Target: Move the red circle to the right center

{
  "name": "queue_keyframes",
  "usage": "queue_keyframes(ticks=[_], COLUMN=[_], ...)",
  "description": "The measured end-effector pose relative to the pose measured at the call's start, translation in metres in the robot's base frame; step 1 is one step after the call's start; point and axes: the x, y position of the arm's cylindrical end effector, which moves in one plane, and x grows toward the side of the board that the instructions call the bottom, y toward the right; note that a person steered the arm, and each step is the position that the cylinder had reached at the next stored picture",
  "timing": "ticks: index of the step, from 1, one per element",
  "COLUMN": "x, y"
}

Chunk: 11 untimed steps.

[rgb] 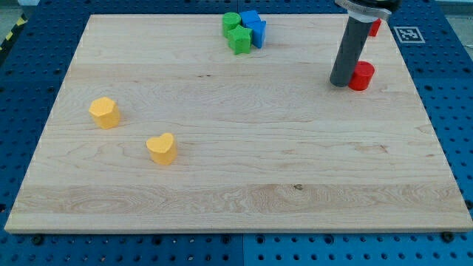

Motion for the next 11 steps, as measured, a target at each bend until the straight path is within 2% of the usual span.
queue_keyframes(ticks=[3, 5, 6, 7, 9, 10, 11], x=[0.018, -0.017, -0.015, -0.006, -0.028, -0.001, 0.006], y=[0.003, -0.02, 0.033, 0.063, 0.077, 0.107, 0.111])
